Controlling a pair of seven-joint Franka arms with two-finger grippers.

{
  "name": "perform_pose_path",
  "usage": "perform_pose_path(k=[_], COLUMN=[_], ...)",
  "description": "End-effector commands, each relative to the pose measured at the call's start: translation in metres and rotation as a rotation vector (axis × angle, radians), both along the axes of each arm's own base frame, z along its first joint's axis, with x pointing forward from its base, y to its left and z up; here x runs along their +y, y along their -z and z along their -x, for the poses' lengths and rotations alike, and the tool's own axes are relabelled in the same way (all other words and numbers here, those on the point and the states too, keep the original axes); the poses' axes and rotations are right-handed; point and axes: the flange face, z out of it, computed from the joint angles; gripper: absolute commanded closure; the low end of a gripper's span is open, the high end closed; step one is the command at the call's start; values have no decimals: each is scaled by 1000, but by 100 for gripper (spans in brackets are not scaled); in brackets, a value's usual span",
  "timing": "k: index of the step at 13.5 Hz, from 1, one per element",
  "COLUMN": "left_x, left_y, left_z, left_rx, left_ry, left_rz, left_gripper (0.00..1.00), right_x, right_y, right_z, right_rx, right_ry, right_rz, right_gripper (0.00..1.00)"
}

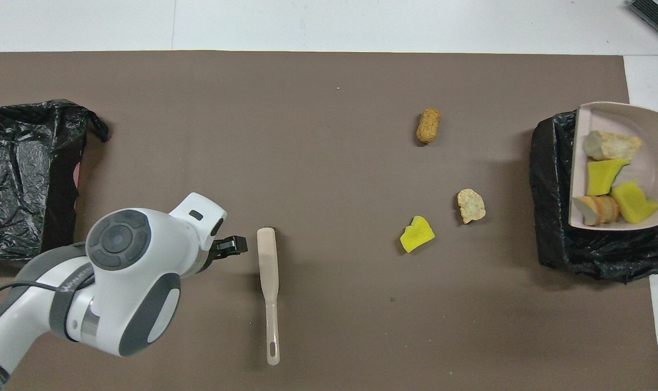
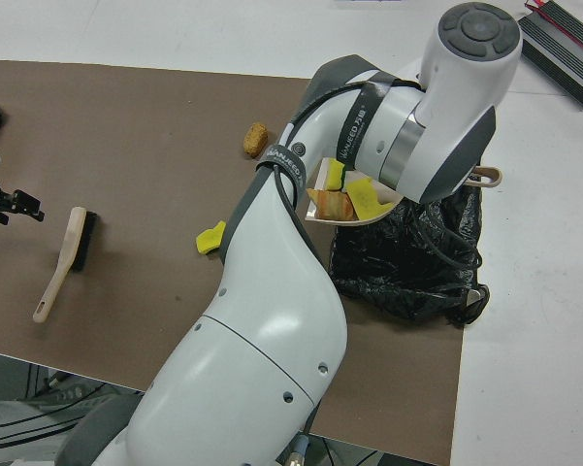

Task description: Sweep and dump trash in bin

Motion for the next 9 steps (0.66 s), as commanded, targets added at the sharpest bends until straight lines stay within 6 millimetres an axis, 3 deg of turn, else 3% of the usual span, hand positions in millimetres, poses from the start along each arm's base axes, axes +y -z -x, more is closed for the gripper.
perform_pose_path(k=[1, 4, 7, 9], left_x=[44, 101, 151, 164], left_y=[-26, -53, -91, -124], left_z=[-30, -52, -69, -79], left_rx=[-31, -18, -43, -40], left_ry=[13, 75, 109, 92], left_rz=[-1, -7, -38, -39], left_gripper=[0, 0, 0, 0], right_x=[-26, -29, 2, 19], right_y=[0, 4, 12, 12], right_z=[26, 21, 3, -4], right_rx=[-9, 24, 82, 90], right_ry=[7, 44, 97, 137], right_rz=[23, 151, 315, 402], right_gripper=[100, 100, 100, 100])
